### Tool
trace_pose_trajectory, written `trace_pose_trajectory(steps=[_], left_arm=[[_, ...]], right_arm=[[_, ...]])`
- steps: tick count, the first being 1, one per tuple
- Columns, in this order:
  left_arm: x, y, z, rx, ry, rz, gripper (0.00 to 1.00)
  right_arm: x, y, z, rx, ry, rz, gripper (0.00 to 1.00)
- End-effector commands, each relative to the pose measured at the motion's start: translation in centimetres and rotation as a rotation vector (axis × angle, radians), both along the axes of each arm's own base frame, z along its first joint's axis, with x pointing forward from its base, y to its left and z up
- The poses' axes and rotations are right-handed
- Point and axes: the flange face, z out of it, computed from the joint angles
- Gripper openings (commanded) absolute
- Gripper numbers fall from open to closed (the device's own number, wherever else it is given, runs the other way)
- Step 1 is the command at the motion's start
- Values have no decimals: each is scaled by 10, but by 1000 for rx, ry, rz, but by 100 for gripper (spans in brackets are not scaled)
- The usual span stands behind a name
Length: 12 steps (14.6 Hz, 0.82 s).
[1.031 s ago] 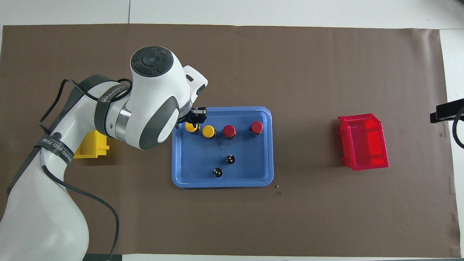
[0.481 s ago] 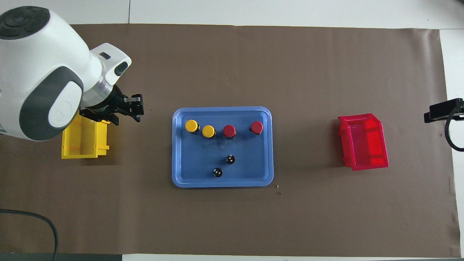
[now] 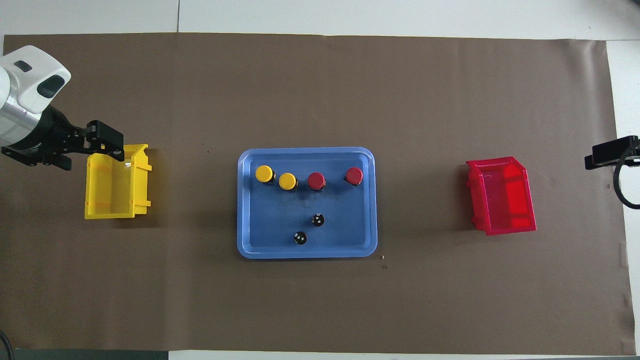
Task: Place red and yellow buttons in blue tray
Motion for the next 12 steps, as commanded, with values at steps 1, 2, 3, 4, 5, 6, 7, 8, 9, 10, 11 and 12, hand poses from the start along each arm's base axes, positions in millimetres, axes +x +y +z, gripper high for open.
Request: trace_pose_trajectory(steps=[1, 2, 3, 4, 5, 6, 7, 8, 9, 10, 11, 12], left_arm=[[-16, 13, 20, 12, -26, -98, 99], [-18, 22, 27, 7, -41, -94, 99], [-20, 27, 32, 5, -50, -89, 99], [-20, 30, 38, 4, -64, -89, 99], [-20, 32, 39, 2, -66, -97, 99], [-20, 39, 40, 0, -64, -90, 99], [-21, 43, 41, 0, -64, -90, 99], [-22, 40, 43, -1, -69, -96, 99], [-24, 40, 46, -2, -72, -99, 99], [-26, 40, 49, -3, -73, -110, 99], [-26, 43, 49, -6, -75, -128, 99], [-26, 45, 49, -8, -73, -145, 99]], right_arm=[[-7, 0, 0, 0, -1, 21, 100], [-7, 0, 0, 0, -2, 21, 100], [-7, 0, 0, 0, -1, 21, 100], [-7, 0, 0, 0, -2, 21, 100], [-7, 0, 0, 0, -1, 21, 100], [-7, 0, 0, 0, -2, 21, 100], [-7, 0, 0, 0, -1, 21, 100], [-7, 0, 0, 0, -2, 21, 100], [-7, 0, 0, 1, -1, 21, 100], [-7, 0, 0, 0, -2, 21, 100], [-7, 0, 0, 1, -2, 21, 100], [-7, 0, 0, 0, -2, 21, 100]])
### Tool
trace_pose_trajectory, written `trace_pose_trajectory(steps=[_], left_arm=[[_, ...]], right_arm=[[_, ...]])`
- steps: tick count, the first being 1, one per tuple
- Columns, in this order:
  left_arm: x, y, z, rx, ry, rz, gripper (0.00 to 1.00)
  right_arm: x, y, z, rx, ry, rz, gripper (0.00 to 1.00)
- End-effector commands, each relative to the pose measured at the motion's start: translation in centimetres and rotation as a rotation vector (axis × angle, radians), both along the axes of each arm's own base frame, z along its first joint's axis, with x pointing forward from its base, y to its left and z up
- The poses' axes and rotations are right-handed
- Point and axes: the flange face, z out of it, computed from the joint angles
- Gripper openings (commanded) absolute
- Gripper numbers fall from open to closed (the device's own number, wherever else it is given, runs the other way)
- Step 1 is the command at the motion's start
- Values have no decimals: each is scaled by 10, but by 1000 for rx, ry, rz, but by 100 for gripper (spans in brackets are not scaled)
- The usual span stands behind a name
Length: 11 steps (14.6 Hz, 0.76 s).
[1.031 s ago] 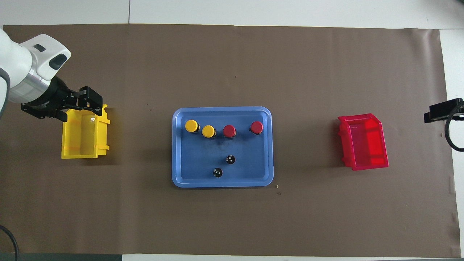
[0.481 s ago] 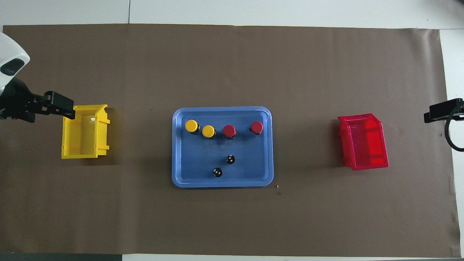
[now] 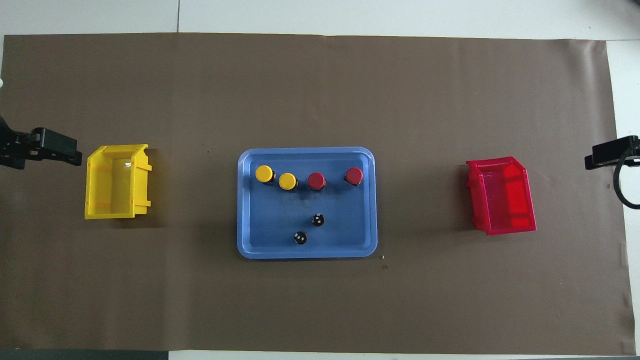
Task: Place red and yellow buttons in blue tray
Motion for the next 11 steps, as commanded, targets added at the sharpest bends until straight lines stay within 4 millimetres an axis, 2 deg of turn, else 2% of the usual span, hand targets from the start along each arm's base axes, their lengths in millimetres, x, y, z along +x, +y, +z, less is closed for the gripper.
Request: trace_pose_trajectory(steps=[1, 2, 4, 10, 11], left_arm=[[-9, 10, 4, 13, 9, -41, 99], [-9, 12, 4, 16, 7, -41, 99], [-6, 37, 4, 9, -1, -67, 99], [-7, 56, 4, 7, 2, -51, 99], [-7, 54, 4, 7, 4, -53, 99]], right_arm=[[-7, 0, 0, -1, -2, 21, 100], [-7, 0, 0, -1, -2, 21, 100], [-7, 0, 0, -1, -2, 21, 100], [-7, 0, 0, 0, -2, 21, 100], [-7, 0, 0, 0, -1, 21, 100]])
